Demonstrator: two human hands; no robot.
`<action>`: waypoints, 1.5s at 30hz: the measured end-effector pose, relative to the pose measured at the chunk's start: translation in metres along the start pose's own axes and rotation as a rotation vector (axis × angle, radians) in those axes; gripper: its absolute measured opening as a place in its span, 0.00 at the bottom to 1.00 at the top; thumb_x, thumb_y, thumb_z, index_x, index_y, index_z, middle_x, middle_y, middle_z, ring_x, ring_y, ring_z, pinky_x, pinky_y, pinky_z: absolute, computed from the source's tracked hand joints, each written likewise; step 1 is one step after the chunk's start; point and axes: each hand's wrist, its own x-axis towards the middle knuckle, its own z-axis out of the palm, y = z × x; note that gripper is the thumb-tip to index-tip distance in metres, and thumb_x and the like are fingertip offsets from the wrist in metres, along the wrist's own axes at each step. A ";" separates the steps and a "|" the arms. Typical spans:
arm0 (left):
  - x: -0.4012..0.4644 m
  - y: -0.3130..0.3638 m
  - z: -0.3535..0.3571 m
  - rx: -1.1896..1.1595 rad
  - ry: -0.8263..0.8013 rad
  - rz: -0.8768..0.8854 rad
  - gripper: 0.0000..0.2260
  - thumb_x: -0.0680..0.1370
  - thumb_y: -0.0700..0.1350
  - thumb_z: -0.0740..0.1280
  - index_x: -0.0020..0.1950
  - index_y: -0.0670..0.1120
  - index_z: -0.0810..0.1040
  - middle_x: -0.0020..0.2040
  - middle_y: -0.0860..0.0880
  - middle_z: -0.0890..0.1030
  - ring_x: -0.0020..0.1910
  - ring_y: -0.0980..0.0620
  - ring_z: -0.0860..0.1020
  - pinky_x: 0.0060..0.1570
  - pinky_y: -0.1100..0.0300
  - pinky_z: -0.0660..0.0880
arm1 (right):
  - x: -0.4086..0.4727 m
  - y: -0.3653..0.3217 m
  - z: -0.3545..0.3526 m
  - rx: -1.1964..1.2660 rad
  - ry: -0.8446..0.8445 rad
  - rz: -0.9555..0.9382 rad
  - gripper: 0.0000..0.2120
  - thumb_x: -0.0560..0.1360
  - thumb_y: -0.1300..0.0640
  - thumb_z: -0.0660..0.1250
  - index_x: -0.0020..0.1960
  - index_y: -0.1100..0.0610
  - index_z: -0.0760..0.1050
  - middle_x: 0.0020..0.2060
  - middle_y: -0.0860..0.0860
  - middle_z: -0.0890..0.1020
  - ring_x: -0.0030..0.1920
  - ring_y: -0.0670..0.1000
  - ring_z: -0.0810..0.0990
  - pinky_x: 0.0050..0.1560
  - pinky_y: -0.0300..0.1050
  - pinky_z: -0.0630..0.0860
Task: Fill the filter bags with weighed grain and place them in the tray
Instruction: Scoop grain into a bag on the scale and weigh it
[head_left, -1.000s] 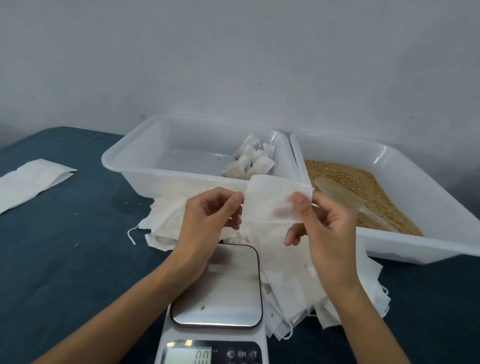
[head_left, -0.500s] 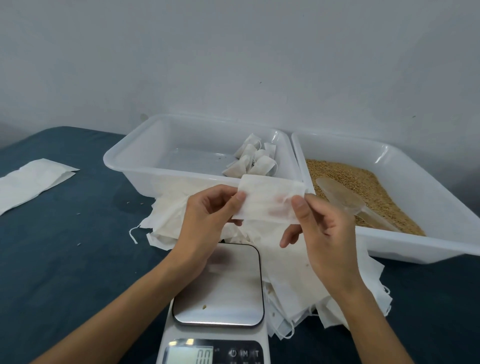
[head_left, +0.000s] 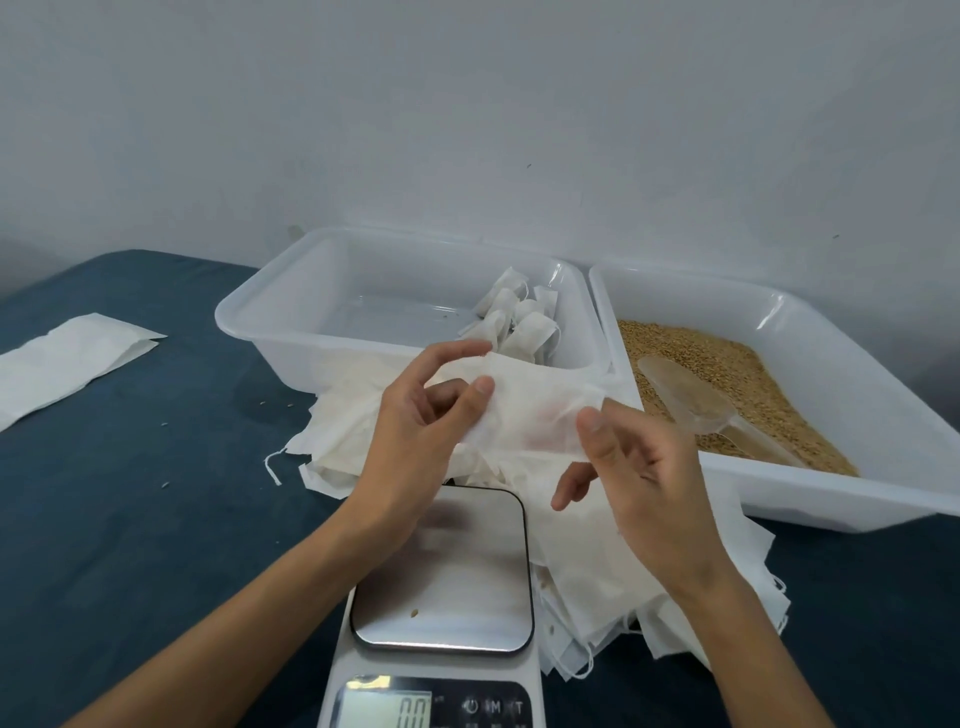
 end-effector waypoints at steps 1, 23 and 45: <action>-0.001 0.000 0.000 0.010 -0.011 0.010 0.10 0.83 0.45 0.68 0.63 0.52 0.82 0.42 0.23 0.72 0.38 0.30 0.72 0.45 0.40 0.73 | 0.000 0.001 0.001 -0.008 -0.014 0.015 0.34 0.79 0.37 0.63 0.44 0.71 0.73 0.35 0.65 0.76 0.30 0.57 0.85 0.33 0.51 0.77; -0.026 -0.006 0.017 0.616 -0.365 0.331 0.25 0.73 0.39 0.70 0.71 0.48 0.76 0.61 0.54 0.83 0.60 0.53 0.80 0.61 0.56 0.75 | 0.005 -0.065 -0.021 -0.228 -0.193 0.112 0.33 0.71 0.22 0.56 0.46 0.48 0.84 0.37 0.45 0.86 0.26 0.52 0.83 0.25 0.39 0.75; -0.029 -0.006 0.019 0.128 -0.281 -0.036 0.20 0.70 0.47 0.78 0.60 0.55 0.80 0.50 0.48 0.86 0.49 0.53 0.84 0.48 0.63 0.79 | 0.065 0.066 -0.189 -1.268 -0.310 0.615 0.15 0.71 0.43 0.77 0.53 0.48 0.79 0.46 0.44 0.81 0.45 0.44 0.78 0.44 0.44 0.76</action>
